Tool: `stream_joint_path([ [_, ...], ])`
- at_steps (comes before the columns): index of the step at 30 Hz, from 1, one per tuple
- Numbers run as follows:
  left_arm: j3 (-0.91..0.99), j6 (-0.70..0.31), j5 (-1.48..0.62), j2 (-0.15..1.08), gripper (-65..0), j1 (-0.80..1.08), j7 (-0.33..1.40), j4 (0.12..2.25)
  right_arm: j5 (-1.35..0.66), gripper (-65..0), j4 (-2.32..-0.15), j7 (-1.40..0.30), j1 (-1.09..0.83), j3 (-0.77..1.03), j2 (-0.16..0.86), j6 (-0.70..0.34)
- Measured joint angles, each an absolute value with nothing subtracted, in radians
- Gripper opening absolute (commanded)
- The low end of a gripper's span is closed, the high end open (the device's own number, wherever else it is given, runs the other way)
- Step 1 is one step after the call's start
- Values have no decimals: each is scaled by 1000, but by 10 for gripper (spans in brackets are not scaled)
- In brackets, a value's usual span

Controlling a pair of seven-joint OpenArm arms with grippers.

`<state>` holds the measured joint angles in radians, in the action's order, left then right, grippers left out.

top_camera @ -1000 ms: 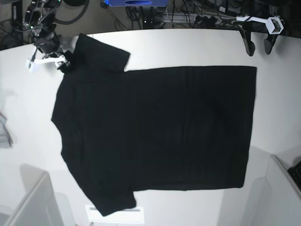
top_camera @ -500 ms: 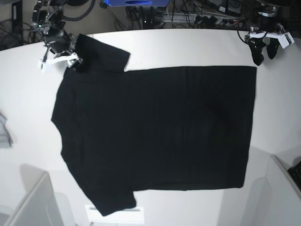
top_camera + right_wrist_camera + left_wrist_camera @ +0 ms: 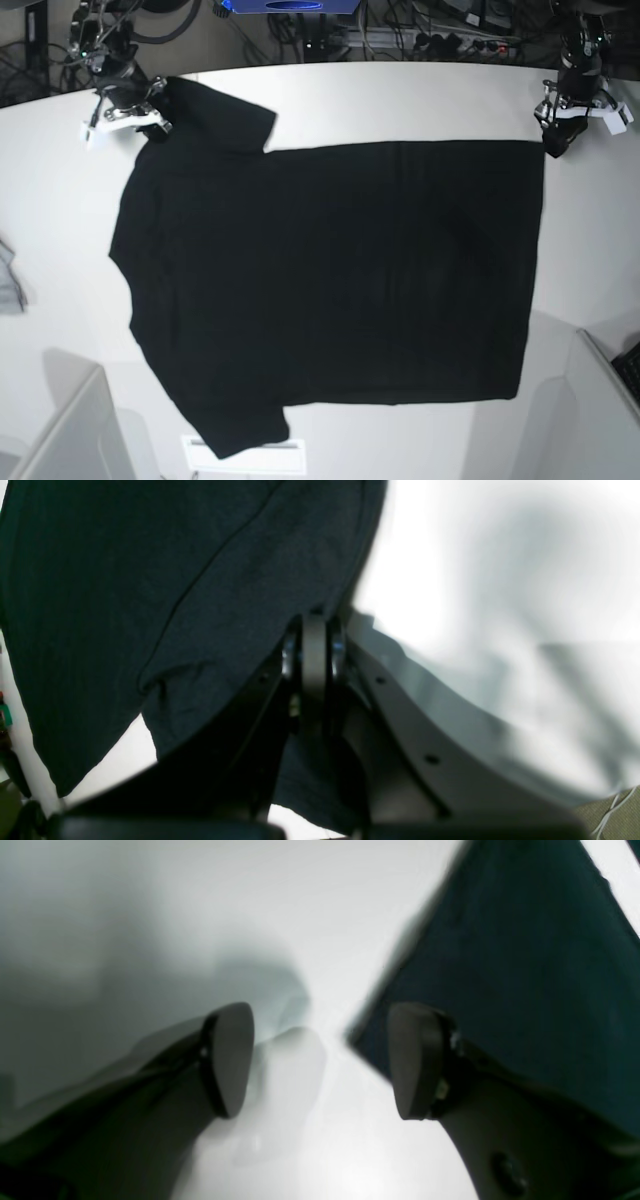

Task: Fold the T-shirt properly
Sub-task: 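Move both grippers down to the shoulder corners of the black T-shirt, then grasp the shoulder corners with both grippers and pull them apart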

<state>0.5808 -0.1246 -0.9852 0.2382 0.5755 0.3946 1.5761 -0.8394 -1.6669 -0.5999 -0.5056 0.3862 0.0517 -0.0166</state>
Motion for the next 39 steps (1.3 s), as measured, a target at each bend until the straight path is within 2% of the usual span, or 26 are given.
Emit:
stream_joint_path([
  [8, 583, -136, -990, 241, -247, 468, 517, 1507, -839, -650, -1667, -605, -503, 386, 51, -19],
  [17, 494, -149, -1000, 255, -252, 423, 486, 1470, -839, -650, -1667, -604, -503, 386, 51, -19],
  [19, 492, -156, -1003, 250, -296, 422, 487, 1470, -839, -650, -1668, -606, -503, 386, 51, -19],
  [24, 489, -147, -1002, 250, -520, 425, 508, 1465, -839, -650, -1667, -603, -503, 386, 51, -19],
  [28, 484, -146, -999, 250, -650, 424, 517, 1464, -839, -650, -1665, -606, -497, 386, 51, -19],
  [39, 484, -147, -1004, 272, -650, 462, 519, 1473, -838, -650, -1679, -601, -511, 386, 51, -19],
])
